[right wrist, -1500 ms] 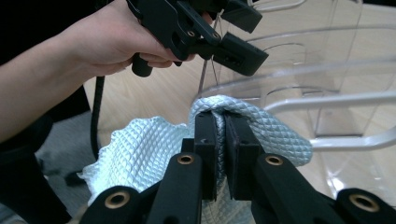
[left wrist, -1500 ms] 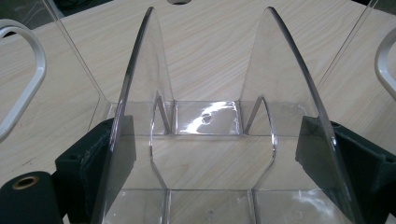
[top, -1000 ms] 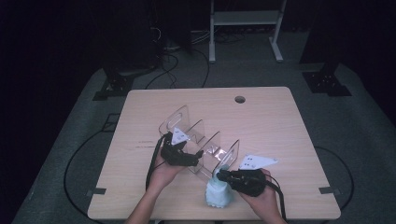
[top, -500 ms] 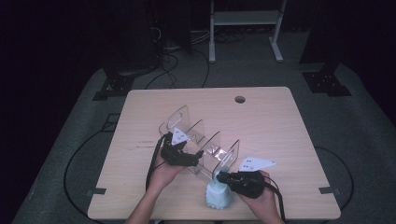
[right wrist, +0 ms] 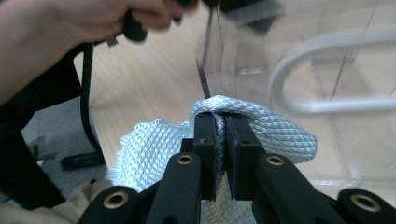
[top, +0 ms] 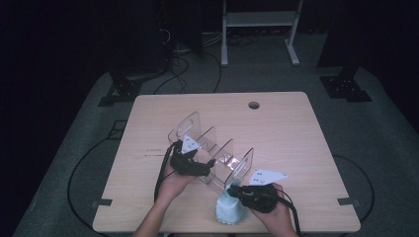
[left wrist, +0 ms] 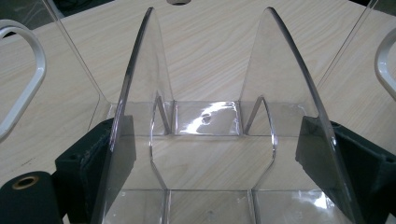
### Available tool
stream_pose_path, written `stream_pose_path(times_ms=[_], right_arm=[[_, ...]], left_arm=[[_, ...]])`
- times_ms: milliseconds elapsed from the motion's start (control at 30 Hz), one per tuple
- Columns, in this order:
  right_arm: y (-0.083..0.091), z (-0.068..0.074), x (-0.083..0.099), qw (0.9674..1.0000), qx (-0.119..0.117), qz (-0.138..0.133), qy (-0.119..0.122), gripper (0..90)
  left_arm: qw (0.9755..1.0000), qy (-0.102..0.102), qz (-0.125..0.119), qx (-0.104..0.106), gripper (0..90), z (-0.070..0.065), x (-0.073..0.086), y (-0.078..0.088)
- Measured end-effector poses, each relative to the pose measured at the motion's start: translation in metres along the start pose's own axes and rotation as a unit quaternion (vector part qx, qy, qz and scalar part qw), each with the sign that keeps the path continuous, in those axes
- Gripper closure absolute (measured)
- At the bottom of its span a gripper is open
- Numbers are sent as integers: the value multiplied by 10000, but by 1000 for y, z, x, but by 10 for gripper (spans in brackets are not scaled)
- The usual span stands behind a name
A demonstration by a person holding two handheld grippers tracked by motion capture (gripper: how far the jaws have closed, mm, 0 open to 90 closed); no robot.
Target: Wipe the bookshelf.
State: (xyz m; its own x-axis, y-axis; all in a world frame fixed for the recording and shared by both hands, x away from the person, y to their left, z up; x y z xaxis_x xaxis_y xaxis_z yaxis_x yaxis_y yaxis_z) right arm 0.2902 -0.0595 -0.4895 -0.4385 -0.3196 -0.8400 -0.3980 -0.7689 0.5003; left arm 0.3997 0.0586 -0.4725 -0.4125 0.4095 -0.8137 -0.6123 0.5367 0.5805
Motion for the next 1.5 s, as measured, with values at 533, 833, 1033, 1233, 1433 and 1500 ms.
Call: stream_pose_path(times_ms=[533, 833, 1033, 1233, 1433, 1500], right_arm=[[-15, 0, 21, 9991, -11, 395, -125, 832], [-14, 0, 23, 9990, -15, 412, -181, 832], [-17, -1, 27, 9986, -31, 497, -193, 832], [-20, -3, 33, 9978, -90, 576, -314, 831], [-19, -3, 33, 9977, -103, 572, -336, 831], [-19, -3, 33, 9977, -106, 569, -343, 831]], left_arm=[[10000, 1, -30, 36, 85, 0, -1, 0], [9999, -48, -127, 56, 83, 0, -5, 2], [9998, -49, -210, 58, 83, 0, -7, 5], [9990, 32, -400, 179, 83, 0, -13, 11], [9971, 1, -738, 196, 83, 4, -27, 28], [9966, 3, -813, 162, 82, 8, -30, 34]])
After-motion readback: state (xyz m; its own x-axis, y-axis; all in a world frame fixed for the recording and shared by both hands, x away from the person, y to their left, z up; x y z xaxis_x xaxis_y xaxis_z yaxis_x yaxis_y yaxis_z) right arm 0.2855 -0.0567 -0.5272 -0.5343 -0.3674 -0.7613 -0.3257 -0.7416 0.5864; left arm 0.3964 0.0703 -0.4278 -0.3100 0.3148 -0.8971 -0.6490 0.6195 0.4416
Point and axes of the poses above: each handheld gripper's, and its own axes: y roughly backward along the jaws, x roughly out of its underside, z roughly to its left, the point moved 10 cm from there along -y, roughly forward along the jaws
